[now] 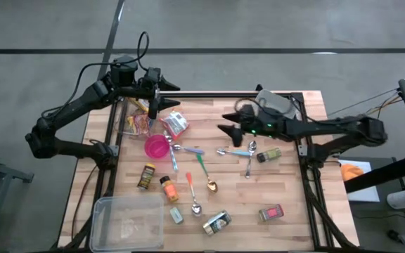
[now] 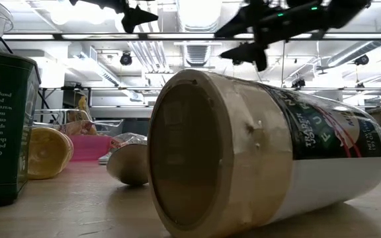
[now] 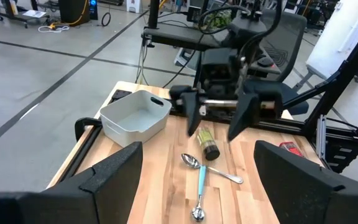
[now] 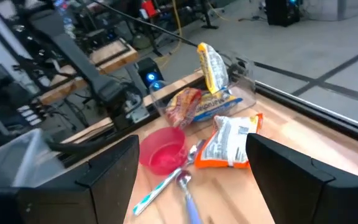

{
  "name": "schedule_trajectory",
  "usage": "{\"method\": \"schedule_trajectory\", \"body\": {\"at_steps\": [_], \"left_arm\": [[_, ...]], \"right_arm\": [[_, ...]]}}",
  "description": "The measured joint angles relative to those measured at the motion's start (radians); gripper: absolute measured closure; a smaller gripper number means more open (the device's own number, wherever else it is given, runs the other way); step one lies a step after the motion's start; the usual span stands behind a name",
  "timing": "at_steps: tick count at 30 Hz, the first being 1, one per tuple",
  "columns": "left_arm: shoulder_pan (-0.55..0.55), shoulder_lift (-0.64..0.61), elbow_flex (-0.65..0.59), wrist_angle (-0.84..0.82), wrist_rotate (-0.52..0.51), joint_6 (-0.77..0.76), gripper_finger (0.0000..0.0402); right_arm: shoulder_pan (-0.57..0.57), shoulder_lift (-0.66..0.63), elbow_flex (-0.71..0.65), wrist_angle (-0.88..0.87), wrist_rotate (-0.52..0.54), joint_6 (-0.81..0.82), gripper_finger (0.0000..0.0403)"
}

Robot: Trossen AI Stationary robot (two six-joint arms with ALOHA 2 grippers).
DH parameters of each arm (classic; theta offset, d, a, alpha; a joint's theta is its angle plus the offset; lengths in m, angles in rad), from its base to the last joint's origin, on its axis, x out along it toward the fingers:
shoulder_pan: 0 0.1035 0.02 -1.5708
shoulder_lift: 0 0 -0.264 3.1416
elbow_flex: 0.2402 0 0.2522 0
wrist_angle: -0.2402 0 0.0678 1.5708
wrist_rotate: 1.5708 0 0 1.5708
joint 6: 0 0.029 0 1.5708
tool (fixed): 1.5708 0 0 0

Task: Pick & Place Food Item
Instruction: Put the orange noodle pack into the clear bin

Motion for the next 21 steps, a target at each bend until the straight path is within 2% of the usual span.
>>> {"method": "schedule_trajectory", "body": {"at_steps": [3, 7, 9, 21], "left_arm": [[0.000, 0.000, 0.000, 0.000, -0.003, 0.001, 0.0090], [0.000, 0.000, 0.000, 0.000, -0.003, 0.001, 0.0090], [0.000, 0.000, 0.000, 0.000, -0.003, 0.001, 0.0090], [0.000, 0.000, -0.017, -0.002, -0.003, 0.001, 0.0090]], "right_arm": [[0.013, -0.105, -0.075, -0.002, 0.004, -0.051, 0.0113], [0.027, -0.236, -0.164, -0.002, 0.004, -0.304, 0.0113], [0.040, -0.305, -0.208, -0.003, 0.002, -0.379, 0.0113], [0.071, -0.644, -0.465, -0.003, 0.000, -0.407, 0.0113]]}}
